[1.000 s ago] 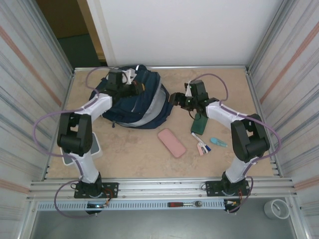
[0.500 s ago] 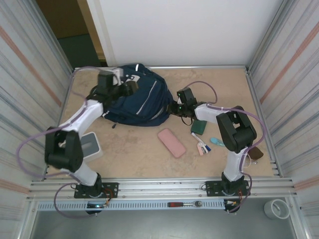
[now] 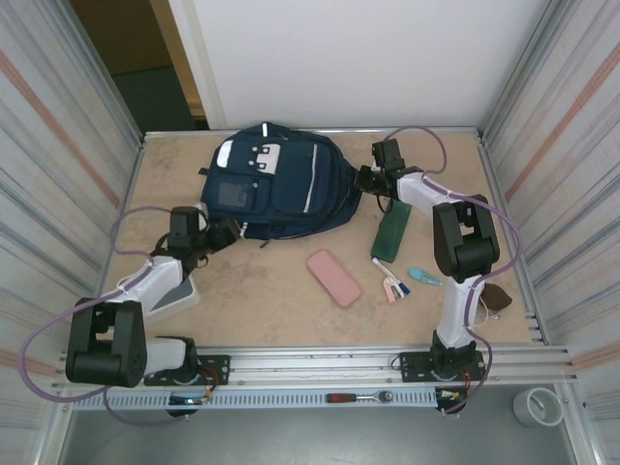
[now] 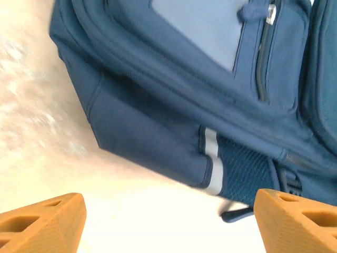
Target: Pack books, pencil case, and school supplies into a backpack
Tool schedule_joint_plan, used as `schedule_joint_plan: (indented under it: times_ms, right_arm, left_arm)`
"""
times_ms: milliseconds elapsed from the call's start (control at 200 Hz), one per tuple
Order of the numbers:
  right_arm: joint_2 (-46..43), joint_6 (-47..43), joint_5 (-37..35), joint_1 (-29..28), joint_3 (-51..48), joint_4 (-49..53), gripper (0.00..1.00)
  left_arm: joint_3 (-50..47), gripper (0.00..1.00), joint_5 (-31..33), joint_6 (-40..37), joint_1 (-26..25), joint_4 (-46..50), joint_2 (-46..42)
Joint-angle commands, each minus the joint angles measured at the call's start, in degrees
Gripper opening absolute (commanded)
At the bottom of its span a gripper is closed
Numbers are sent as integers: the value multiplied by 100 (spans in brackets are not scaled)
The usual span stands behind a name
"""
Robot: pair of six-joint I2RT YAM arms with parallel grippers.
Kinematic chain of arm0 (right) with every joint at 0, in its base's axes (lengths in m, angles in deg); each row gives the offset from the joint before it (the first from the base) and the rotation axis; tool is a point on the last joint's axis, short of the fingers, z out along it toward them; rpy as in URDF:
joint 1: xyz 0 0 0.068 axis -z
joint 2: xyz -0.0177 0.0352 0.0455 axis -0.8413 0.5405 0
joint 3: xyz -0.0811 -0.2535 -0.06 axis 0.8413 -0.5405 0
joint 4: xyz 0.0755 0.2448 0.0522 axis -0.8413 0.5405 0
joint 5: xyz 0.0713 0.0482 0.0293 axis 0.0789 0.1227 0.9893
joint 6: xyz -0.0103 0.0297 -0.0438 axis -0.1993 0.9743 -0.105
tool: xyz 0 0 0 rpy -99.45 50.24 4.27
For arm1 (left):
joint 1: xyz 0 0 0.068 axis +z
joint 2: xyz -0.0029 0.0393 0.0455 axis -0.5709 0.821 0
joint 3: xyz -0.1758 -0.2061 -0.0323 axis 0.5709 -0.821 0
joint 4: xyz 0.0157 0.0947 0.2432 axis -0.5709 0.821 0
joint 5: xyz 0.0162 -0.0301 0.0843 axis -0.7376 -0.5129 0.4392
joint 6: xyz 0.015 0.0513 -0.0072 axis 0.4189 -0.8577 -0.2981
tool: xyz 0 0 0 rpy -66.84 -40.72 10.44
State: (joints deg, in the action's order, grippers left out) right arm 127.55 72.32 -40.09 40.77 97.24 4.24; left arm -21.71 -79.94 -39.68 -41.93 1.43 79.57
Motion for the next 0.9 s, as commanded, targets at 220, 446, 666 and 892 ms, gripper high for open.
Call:
schedule_joint_plan:
  times_ms: [220, 446, 666, 892]
  right_arm:
    - [-1165, -449, -262, -542, -722, 83, 54]
    - [-1717, -251, -53, -969, -1471, -273, 58]
    - [-2240, -384, -396, -1707, -2319, -967, 61]
    - [-2247, -89, -681, -2541, -2612, -1247, 62]
  left_arm:
    - [-64, 85, 113, 497, -247, -677, 299]
    - [238, 80, -85, 619, -186, -969, 1071]
    - [414, 66, -344, 762, -25, -1413, 1637]
    - [400, 43, -698, 843, -18, -1847, 2044]
